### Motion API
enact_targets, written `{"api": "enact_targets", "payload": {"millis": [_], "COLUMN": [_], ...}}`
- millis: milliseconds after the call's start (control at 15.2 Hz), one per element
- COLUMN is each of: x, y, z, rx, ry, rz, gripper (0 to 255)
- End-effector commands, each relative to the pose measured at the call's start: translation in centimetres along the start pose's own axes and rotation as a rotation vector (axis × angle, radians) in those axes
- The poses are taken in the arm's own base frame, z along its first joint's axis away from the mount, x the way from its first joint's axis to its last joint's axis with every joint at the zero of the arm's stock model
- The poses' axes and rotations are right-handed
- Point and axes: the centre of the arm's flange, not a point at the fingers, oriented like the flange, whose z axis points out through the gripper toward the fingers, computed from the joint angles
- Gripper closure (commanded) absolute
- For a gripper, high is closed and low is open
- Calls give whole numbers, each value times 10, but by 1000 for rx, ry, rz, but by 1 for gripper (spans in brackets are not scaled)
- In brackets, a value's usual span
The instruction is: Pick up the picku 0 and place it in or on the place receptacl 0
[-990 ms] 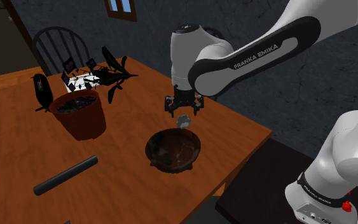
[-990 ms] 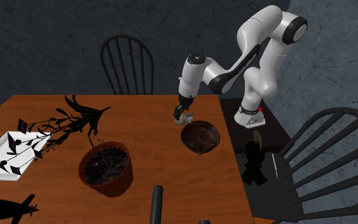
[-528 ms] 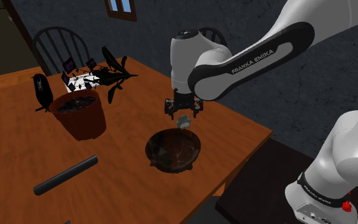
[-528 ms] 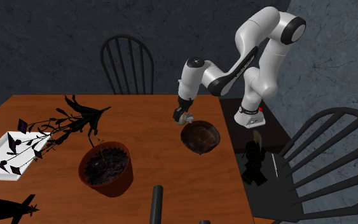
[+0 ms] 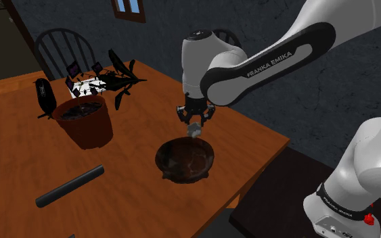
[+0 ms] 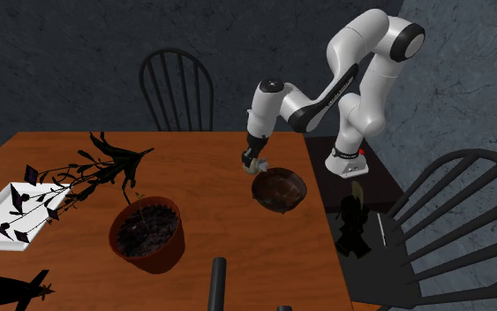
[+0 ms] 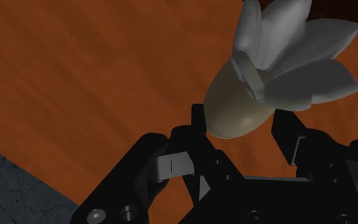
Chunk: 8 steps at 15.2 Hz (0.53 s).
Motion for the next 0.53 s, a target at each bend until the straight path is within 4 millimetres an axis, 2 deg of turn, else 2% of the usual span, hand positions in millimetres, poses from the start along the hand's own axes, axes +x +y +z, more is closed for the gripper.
{"api": "enact_targets", "payload": {"millis": [0, 198, 462], "x": [-2, -2, 2], "y": [0, -1, -1], "z": [2, 3, -18], "rx": [-3, -3, -3], "ry": [-3, -3, -3], "rz": [-3, -3, -3], "gripper": [255, 255, 255]}}
